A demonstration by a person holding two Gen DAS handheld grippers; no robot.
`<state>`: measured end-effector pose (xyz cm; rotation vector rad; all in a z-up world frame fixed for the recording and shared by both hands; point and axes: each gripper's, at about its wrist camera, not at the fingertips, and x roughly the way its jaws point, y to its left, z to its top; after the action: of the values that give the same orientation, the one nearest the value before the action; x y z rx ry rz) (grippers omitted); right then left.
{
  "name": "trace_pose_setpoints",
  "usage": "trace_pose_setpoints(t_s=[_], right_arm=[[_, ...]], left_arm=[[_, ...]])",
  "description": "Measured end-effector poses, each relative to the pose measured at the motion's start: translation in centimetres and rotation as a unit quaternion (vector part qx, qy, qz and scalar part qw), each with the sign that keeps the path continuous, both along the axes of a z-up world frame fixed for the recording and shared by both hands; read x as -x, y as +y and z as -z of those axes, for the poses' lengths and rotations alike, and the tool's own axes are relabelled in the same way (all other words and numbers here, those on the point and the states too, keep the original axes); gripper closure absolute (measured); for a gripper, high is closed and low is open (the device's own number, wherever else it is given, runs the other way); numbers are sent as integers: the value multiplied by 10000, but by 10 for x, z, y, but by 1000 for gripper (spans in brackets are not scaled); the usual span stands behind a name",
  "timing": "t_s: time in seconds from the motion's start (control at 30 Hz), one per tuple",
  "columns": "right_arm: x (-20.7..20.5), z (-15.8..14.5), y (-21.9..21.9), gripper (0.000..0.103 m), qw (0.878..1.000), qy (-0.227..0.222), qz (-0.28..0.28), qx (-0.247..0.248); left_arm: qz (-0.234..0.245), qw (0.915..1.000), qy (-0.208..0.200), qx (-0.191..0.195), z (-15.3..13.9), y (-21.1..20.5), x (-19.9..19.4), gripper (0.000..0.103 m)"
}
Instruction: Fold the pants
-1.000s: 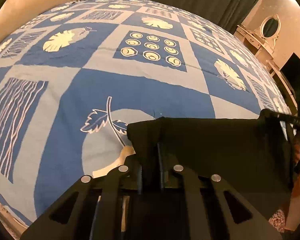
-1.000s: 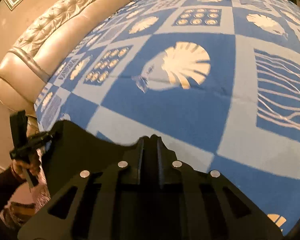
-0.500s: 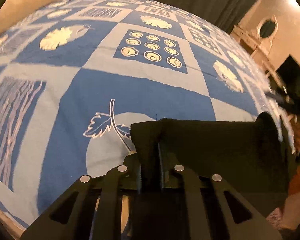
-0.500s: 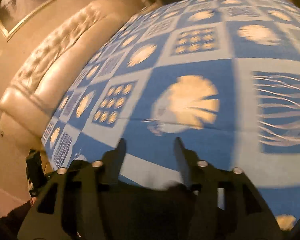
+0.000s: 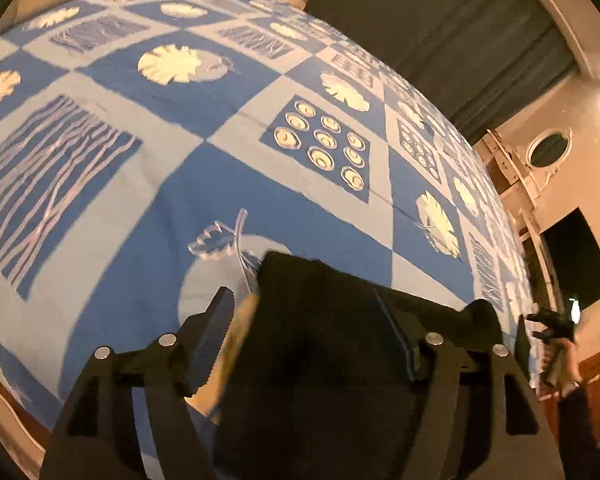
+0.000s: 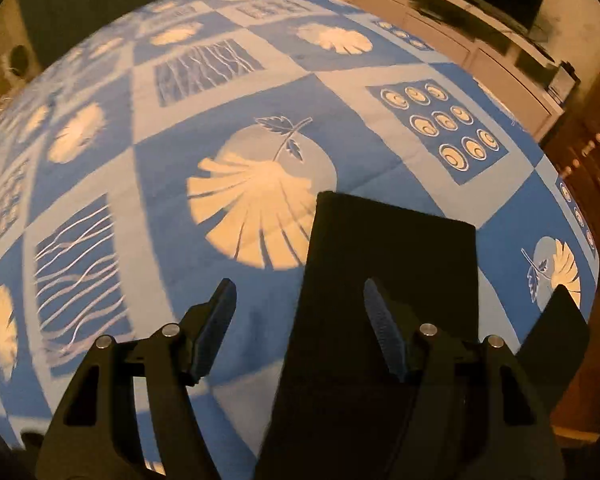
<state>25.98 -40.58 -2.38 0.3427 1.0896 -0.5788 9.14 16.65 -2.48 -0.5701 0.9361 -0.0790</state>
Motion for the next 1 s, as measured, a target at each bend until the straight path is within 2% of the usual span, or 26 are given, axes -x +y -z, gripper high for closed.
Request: trace_pose_setpoints(t_s=[0.07, 0.1, 0.2, 0.27, 0.33, 0.37, 0.4, 0.43, 0.57, 0.63, 0.73, 0.77, 0.83, 0.9, 0.97, 1.0], right_arm=[[-15, 10, -2, 36, 9998, 195, 60, -38], [-20, 19, -3, 36, 9991, 421, 55, 96], [-15, 37, -12, 36, 9967, 762, 266, 113], [-1, 39, -24, 49, 9970, 604, 467, -117], [10, 36, -32, 83, 9973, 552, 457, -188], [16, 32, -36, 91, 9976, 479, 429, -274], [22, 28, -41, 95, 9975, 368, 424, -425], [34, 21, -48, 95, 9968, 115, 446, -652], [82, -11, -68, 96, 9916, -701, 345, -1035], [129, -30, -83, 96, 9839, -1258, 319, -1225], [191, -41, -108, 96, 9733, -1832, 482, -1294], [226, -40, -121, 96, 9679, -2047, 666, -1298], [264, -32, -140, 96, 9593, -2248, 938, -1427], [309, -9, -163, 96, 9461, -2403, 1353, -1699], [335, 16, -178, 96, 9355, -2422, 1596, -2017], [346, 31, -184, 96, 9247, -2507, 1718, -2294]], left_arm=[[-108, 9998, 106, 133, 2, -2, 1, 25], [-170, 9994, 143, 252, 4, -3, 3, 25], [-253, 9979, 330, 496, 11, -7, 5, 22], [-281, 9973, 398, 558, 15, -11, 8, 22], [-259, 9970, 456, 565, 17, -15, 9, 22], [-258, 9971, 463, 538, 17, -17, 9, 22], [-274, 9973, 460, 511, 17, -18, 10, 22], [-293, 9973, 450, 498, 17, -19, 11, 22], [-269, 9970, 468, 546, 13, -28, 15, 22], [-203, 9973, 438, 549, 10, -34, 17, 22], [-60, 9978, 414, 512, 6, -48, 20, 22], [-30, 9978, 421, 506, 6, -52, 21, 22], [39, 9975, 477, 520, 7, -62, 23, 22], [126, 9971, 527, 542, 9, -73, 25, 22], [220, 9969, 552, 511, 9, -84, 26, 22], [252, 9970, 549, 486, 9, -88, 27, 22]])
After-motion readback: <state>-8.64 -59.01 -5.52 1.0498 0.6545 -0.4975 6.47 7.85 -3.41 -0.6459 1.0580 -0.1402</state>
